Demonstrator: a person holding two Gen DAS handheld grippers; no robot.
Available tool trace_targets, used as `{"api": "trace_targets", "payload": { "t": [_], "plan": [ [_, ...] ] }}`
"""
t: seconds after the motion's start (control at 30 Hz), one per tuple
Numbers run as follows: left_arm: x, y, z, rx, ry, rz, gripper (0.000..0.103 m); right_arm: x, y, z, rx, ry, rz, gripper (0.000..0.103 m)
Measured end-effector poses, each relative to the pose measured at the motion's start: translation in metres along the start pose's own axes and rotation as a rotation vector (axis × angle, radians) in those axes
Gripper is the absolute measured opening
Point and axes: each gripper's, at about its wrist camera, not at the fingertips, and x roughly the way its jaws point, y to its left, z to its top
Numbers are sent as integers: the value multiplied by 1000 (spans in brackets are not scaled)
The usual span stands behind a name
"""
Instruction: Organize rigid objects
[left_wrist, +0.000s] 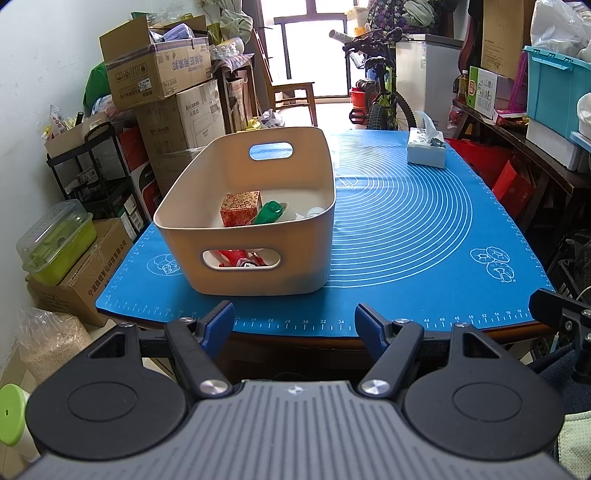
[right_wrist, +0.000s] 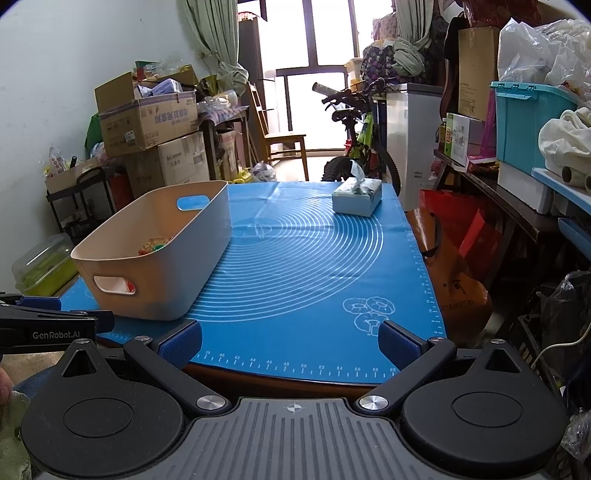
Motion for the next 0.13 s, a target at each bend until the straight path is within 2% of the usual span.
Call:
{"api": "trace_targets", "payload": {
  "t": [0.13],
  "plan": [
    [-1,0,1,3,-3,-2,73,0,0,-1,1,0,0,101]
  ]
}}
